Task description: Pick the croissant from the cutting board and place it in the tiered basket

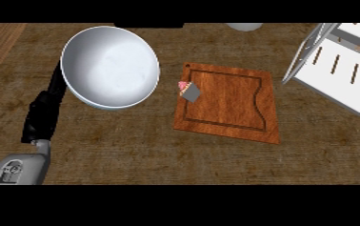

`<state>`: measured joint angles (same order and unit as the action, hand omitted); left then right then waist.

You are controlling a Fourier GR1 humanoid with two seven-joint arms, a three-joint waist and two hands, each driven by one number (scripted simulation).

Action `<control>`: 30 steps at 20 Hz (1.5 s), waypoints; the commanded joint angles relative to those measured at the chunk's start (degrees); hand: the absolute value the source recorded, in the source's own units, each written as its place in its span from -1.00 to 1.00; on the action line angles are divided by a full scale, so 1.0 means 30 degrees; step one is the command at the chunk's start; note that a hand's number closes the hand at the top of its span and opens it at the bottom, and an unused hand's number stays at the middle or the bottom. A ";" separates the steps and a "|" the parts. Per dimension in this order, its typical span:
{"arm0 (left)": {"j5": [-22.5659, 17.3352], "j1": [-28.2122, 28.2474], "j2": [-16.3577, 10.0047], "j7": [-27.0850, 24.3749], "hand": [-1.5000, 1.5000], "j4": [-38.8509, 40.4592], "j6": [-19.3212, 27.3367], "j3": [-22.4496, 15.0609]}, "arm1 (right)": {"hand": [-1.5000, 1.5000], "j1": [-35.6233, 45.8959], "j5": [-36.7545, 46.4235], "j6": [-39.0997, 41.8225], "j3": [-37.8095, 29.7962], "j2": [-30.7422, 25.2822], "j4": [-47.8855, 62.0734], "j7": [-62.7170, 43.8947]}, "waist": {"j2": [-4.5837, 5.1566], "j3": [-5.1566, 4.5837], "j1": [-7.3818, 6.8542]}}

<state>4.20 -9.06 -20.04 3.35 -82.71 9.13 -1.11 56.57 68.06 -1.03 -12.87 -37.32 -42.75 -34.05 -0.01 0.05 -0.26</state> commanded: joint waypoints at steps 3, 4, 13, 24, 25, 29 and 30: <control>0.0399 -0.0635 0.0364 0.0456 0.00 0.0313 0.0008 0.0073 | 1.00 -0.1433 -0.2037 0.0500 -0.1327 0.0427 -0.0135 0.1047 | 0.0012 -0.0011 0.0085; -0.0234 -0.0094 -0.0395 -0.0177 0.00 0.0423 -0.0814 0.0626 | 1.00 -0.0919 -0.2714 0.0238 -0.2366 0.0826 0.0210 -0.0269 | 0.0021 -0.0010 -0.0007; 0.0439 0.1158 0.0096 -0.0418 0.00 -0.0621 -0.0706 0.0473 | -1.00 -0.2522 -0.4613 -0.2987 -0.3930 0.1153 -0.0700 0.0982 | 0.0005 -0.0010 -0.0075; 0.0905 0.0366 0.0692 0.1348 0.00 -0.0974 -0.0546 0.0490 | -1.00 -0.3796 -0.5505 -0.3433 -0.4806 -0.0245 -0.6606 -0.1341 | -0.0106 -0.0024 0.0250; 0.0763 -0.0526 0.0954 0.0418 0.00 0.0669 -0.0548 0.0742 | -1.00 -0.4159 -0.6124 -0.2802 -0.5471 -0.0828 -0.6683 -0.1302 | -0.0072 -0.0031 0.0418; 0.0646 0.0958 0.0449 0.0102 0.00 -0.0384 -0.0678 0.1167 | -1.00 -0.6696 -0.8045 -0.0428 -0.6934 -0.0344 -1.1304 -0.3715 | -0.0286 -0.0037 0.0852; 0.0699 0.0738 0.0415 0.0119 0.00 -0.0074 -0.0679 0.1300 | -1.00 -0.6548 -0.8386 0.0373 -0.7074 -0.0645 -1.2374 -0.4444 | -0.0218 -0.0039 0.0695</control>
<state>6.48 -7.28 -18.46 4.20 -83.69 7.26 1.65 40.87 47.10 -5.50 -30.97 -38.50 -70.03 -42.23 -0.56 -0.05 1.35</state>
